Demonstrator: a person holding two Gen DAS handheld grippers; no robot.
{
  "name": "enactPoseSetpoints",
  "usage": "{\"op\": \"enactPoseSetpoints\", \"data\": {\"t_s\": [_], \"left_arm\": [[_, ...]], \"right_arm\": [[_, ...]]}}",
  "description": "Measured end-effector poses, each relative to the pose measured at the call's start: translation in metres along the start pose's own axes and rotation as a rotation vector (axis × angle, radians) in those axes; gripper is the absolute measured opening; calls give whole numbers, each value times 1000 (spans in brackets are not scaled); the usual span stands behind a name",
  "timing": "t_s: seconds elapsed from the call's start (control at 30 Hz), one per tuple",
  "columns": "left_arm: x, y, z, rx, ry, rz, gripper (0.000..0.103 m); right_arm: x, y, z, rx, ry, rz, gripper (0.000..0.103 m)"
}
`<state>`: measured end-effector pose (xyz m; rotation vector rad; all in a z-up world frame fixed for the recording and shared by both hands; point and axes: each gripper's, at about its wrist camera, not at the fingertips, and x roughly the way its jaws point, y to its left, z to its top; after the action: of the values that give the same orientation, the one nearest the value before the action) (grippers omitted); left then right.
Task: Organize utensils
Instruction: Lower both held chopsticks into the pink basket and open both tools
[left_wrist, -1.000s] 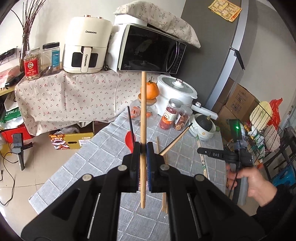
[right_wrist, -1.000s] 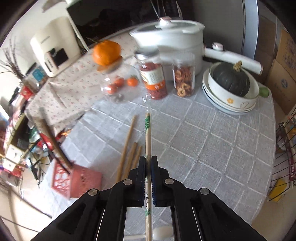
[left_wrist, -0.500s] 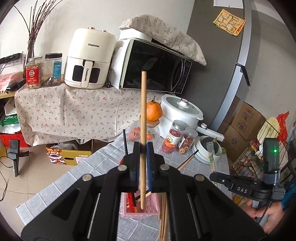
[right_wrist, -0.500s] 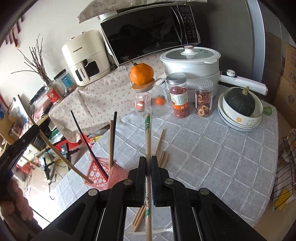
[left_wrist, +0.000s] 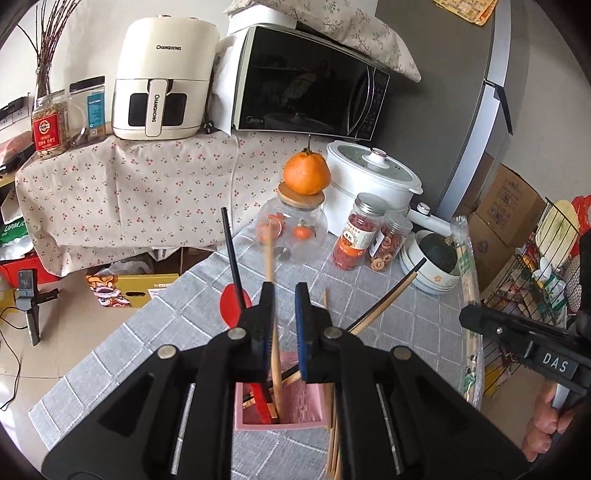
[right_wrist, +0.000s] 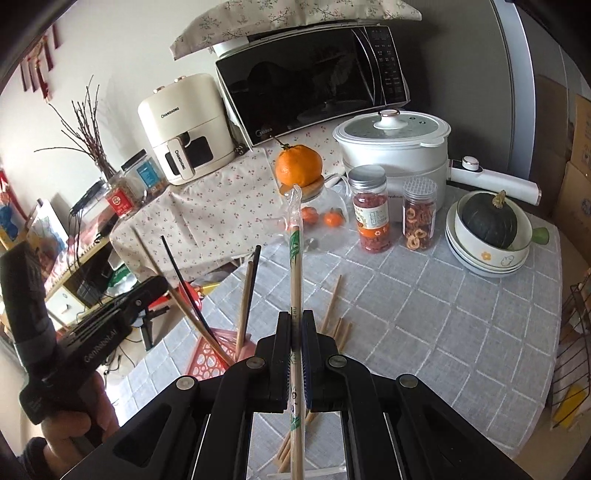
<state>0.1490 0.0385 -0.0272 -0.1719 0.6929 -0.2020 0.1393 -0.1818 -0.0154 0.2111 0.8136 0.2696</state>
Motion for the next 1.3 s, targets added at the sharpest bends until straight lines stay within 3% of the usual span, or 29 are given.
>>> {"op": "enactPoseSetpoints", "data": {"t_s": [0.17, 0.27, 0.63, 0.83, 0.97, 1.1, 1.3], "left_arm": [[-14, 4, 3, -22, 13, -3, 40], [-23, 10, 3, -15, 32, 9, 49], [-24, 72, -17, -43, 243, 198, 50], [-31, 95, -28, -79, 291, 189, 50], [-34, 99, -29, -61, 300, 187, 50], [-34, 105, -27, -87, 306, 172, 50], [-34, 101, -27, -91, 310, 151, 50]], "right_arm": [[-14, 13, 1, -30, -65, 46, 5], [-20, 26, 0, -58, -100, 69, 5], [7, 82, 7, -85, -225, 118, 5], [38, 103, -4, -84, -356, 25, 5], [55, 125, -24, -175, -490, -102, 5], [75, 135, -39, -190, -522, -176, 6], [93, 134, -60, -197, -489, -232, 6]]}}
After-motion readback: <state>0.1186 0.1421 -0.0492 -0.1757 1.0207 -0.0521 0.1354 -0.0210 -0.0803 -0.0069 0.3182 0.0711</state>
